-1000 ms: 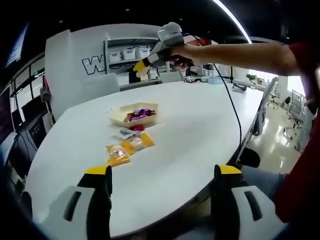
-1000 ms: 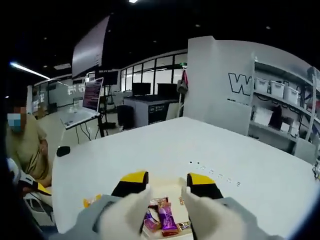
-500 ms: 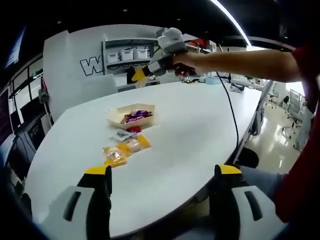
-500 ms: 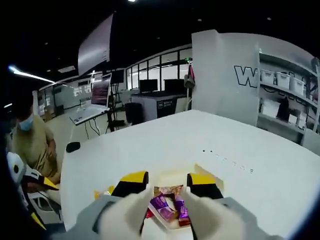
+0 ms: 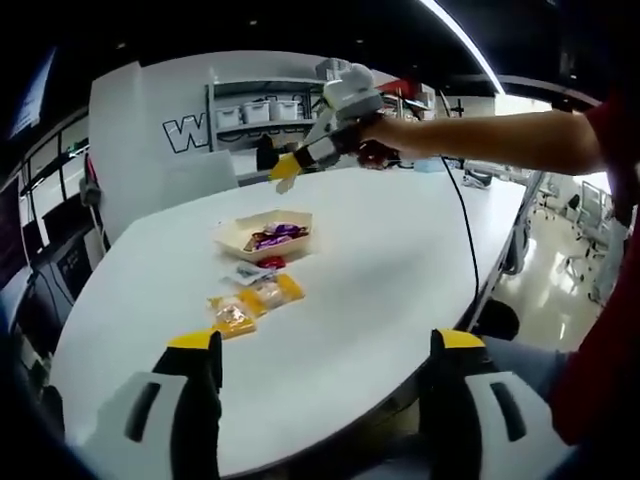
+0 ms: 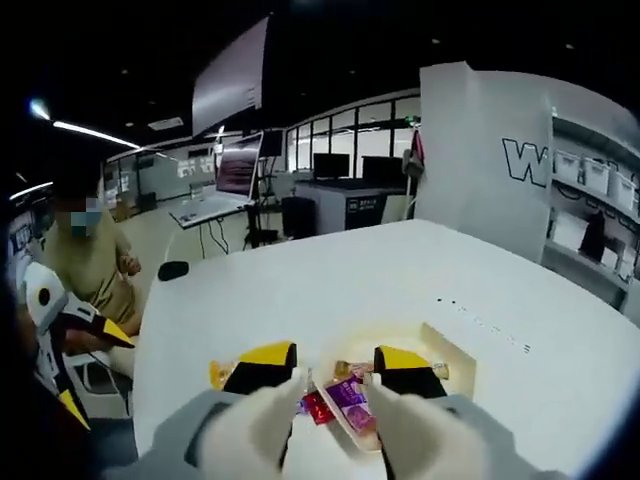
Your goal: Place the target food into the container with the food tongs after gripping and lifting it, then release it inside without dropping or visibly crushing the food.
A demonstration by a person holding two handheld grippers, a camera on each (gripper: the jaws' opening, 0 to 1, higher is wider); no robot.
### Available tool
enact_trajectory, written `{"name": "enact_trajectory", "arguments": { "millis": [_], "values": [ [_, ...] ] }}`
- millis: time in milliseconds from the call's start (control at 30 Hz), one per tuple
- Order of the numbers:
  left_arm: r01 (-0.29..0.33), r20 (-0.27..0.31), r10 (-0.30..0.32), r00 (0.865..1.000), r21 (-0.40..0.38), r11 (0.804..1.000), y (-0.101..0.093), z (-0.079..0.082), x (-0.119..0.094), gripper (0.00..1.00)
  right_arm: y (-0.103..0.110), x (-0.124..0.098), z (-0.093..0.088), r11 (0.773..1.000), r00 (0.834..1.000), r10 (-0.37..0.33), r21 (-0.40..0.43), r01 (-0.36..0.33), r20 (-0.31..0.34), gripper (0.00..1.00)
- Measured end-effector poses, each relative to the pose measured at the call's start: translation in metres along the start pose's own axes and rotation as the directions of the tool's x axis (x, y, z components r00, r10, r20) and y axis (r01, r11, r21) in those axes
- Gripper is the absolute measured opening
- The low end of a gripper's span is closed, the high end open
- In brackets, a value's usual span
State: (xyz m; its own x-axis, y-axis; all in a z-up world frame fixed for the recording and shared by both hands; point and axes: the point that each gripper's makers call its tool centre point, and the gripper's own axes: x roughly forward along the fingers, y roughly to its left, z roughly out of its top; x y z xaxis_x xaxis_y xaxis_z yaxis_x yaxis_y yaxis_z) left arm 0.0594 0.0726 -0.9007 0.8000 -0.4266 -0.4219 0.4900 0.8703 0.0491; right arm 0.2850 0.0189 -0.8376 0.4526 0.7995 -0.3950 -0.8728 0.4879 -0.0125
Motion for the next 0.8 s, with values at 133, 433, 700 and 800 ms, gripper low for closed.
{"name": "enact_trajectory", "arguments": {
  "millis": [133,433,700,800],
  "values": [
    [0.002,0.002,-0.002,1.0,-0.004,1.0,-0.001,-0.001,0.002,0.85,0.013,0.003,-0.01,0.999,0.999,0.039,-0.002,-0.039,0.005,0.26],
    [-0.003,0.025,0.004,1.0,-0.036,0.999,0.001,0.003,0.002,0.9,0.023,0.008,-0.029,0.997,0.997,0.077,0.026,-0.077,-0.015,0.26],
    [0.002,0.002,-0.002,1.0,-0.031,1.0,-0.001,-0.002,0.006,0.89,0.053,0.013,-0.038,0.988,0.99,0.139,-0.07,-0.14,-0.031,0.25],
    [0.007,0.001,-0.007,1.0,-0.03,1.0,-0.003,-0.003,0.006,0.89,0.061,0.016,-0.046,0.983,0.986,0.156,-0.09,-0.16,-0.053,0.25]
  ]
}}
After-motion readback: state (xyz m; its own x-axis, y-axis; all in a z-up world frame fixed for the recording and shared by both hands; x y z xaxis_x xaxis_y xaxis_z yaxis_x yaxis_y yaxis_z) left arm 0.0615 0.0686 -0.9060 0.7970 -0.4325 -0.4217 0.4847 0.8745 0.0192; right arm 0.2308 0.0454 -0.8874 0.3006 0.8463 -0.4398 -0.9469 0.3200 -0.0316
